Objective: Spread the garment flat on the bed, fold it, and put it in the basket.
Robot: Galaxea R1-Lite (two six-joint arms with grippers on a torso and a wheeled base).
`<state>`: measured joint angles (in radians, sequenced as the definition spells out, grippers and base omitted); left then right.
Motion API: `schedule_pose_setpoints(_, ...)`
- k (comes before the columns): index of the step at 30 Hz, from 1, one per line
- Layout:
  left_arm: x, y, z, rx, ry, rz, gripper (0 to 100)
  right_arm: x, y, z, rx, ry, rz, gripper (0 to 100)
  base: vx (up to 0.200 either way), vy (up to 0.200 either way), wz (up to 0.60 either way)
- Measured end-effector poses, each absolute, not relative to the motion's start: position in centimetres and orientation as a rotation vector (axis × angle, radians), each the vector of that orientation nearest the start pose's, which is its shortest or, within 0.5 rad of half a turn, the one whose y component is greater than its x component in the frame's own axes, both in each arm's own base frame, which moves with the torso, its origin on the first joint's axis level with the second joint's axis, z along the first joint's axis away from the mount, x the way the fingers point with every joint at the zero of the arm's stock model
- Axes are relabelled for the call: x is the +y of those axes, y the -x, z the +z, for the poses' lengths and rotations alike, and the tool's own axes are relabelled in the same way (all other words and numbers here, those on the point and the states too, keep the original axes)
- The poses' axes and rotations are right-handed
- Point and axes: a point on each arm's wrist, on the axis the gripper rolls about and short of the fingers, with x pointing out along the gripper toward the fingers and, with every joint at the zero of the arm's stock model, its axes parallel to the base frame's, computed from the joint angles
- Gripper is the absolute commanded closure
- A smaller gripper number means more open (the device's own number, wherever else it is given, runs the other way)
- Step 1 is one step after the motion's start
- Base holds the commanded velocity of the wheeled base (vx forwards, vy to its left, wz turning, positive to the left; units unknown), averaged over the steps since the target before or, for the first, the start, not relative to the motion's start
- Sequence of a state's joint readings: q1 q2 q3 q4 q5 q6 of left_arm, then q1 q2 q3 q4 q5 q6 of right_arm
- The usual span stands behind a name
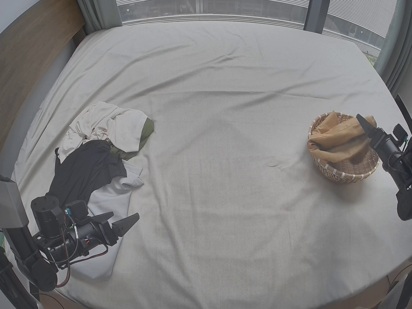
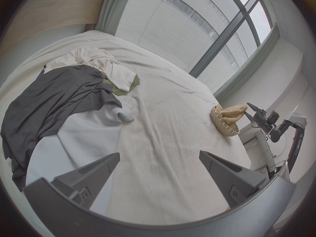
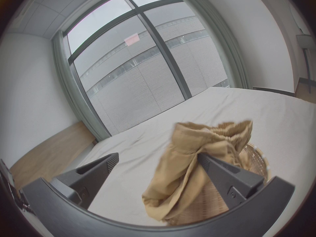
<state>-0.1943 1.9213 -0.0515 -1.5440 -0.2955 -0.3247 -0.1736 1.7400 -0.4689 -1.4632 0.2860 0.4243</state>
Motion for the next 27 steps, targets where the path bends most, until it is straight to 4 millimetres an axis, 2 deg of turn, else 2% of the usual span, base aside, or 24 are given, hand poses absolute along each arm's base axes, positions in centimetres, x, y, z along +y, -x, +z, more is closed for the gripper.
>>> schedule_pose_setpoints(6, -5.0, -21.4, 6.3, 0.392, 0.331, -0.436, 0, -2.2, -24.0, 17.8, -0.121, -0.301, 0.199, 0, 0.000, 0.000, 0.00)
schedule_pose_setpoints(14, -5.8, -20.8, 7.6, 0.338, 0.325, -0.487, 0, 2.3, -21.8, 18.6, -0.092, -0.277, 0.390, 0, 0.000, 0.000, 0.00)
schedule_pose_setpoints(17, -6.3, -19.9, 9.0, 0.285, 0.325, -0.531, 0, 4.4, -20.8, 18.2, -0.069, -0.263, 0.488, 0, 0.000, 0.000, 0.00)
schedule_pose_setpoints(20, -6.5, -19.1, 10.1, 0.236, 0.327, -0.560, 0, 5.6, -19.8, 17.7, -0.045, -0.255, 0.547, 0, 0.000, 0.000, 0.00)
schedule_pose_setpoints(21, -6.5, -18.4, 11.0, 0.194, 0.327, -0.583, 0, 6.2, -19.0, 17.4, -0.027, -0.248, 0.586, 0, 0.000, 0.000, 0.00)
schedule_pose_setpoints(27, -6.3, -15.9, 13.5, 0.078, 0.332, -0.631, 0, 6.9, -16.1, 16.8, -0.005, -0.236, 0.667, 0, 0.000, 0.000, 0.00)
